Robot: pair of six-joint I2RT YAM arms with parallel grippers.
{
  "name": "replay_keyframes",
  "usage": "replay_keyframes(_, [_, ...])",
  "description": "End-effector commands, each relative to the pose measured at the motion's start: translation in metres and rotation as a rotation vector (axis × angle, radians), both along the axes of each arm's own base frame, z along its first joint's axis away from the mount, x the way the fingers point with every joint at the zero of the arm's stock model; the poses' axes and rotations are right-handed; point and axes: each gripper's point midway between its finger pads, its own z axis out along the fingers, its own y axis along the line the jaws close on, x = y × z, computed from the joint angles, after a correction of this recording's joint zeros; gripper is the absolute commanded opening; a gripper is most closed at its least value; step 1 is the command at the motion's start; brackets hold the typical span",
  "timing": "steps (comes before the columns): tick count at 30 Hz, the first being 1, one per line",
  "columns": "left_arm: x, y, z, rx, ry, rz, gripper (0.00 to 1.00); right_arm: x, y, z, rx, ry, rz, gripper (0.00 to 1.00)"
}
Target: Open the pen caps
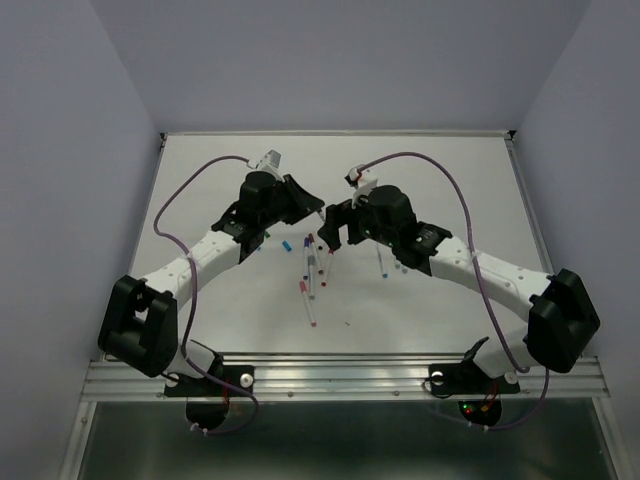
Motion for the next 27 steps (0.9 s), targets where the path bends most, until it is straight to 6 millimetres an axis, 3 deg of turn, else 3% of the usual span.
replay_keyframes(1, [-0.014,-0.01,0.03,-0.048,-0.081,-0.054,0.0,0.025,0.005,0.006,-0.037,-0.06,-0.04,1.0])
replay_keyframes(3, [-0.018,-0.013,0.033,-0.055,-0.088,-0.065,0.0,0.029,0.008,0.005,-0.044,-0.06,-0.038,1.0])
replay_keyframes(4, [-0.018,-0.012,0.033,-0.053,-0.087,-0.064,0.0,0.029,0.011,0.005,-0.046,-0.062,-0.029,0.95])
replay_keyframes(5, [-0.017,-0.01,0.032,-0.045,-0.087,-0.05,0.0,0.032,0.01,0.004,-0.043,-0.058,-0.025,0.49])
replay_keyframes(7, [-0.014,-0.006,0.033,-0.031,-0.093,-0.028,0.0,0.022,0.018,0.005,-0.024,-0.045,0.043,0.01])
replay_keyframes(11, [-0.001,0.0,0.033,-0.004,-0.103,0.02,0.0,-0.004,0.02,-0.003,0.0,0.0,0.14,0.01])
replay_keyframes(13, [0.015,0.011,0.039,0.013,-0.117,0.073,0.0,-0.024,0.013,-0.02,0.008,0.061,0.171,0.01])
replay_keyframes(20, [0.081,0.077,0.07,0.041,-0.196,0.284,0.0,-0.104,-0.013,-0.074,0.092,0.325,0.25,0.01])
replay_keyframes(24, [0.103,0.107,0.075,0.056,-0.201,0.364,0.0,-0.121,-0.03,-0.089,0.091,0.39,0.206,0.01])
replay_keyframes(27, [0.109,0.116,0.068,0.066,-0.177,0.374,0.0,-0.124,-0.043,-0.097,0.064,0.401,0.149,0.01])
